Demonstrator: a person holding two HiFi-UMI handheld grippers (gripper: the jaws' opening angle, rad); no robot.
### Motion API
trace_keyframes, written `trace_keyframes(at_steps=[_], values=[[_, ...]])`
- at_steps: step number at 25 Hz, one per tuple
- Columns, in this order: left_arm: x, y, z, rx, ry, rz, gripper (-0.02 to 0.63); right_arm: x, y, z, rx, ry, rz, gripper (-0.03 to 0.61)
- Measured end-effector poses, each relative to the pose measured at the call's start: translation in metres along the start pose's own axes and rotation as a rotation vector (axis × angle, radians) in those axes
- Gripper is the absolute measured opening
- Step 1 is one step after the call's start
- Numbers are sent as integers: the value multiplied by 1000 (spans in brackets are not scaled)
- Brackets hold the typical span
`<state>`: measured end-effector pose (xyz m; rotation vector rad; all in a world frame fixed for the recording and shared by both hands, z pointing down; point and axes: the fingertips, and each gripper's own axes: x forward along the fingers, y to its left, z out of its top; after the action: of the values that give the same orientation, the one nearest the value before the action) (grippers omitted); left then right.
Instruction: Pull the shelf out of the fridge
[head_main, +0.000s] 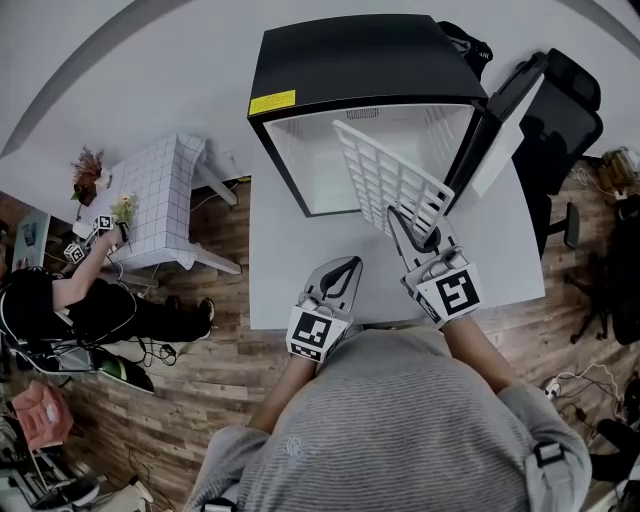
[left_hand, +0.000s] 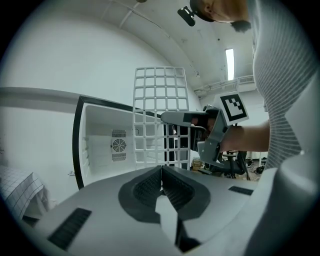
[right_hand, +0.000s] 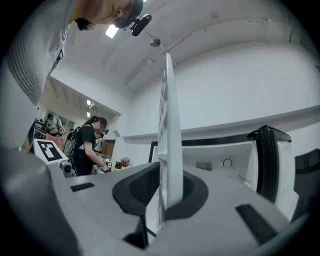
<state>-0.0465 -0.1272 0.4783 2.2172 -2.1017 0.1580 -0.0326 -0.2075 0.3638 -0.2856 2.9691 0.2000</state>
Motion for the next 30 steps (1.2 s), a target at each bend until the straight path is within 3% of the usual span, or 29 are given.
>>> trace_keyframes(at_steps=[11,30], values=[[7,-10,-4,-6,8,-10,11,4,-8,41,-31,-84,21,35],[4,-11,-4,-7,2,-12,11,8,3,50,-9,-93,54,35]])
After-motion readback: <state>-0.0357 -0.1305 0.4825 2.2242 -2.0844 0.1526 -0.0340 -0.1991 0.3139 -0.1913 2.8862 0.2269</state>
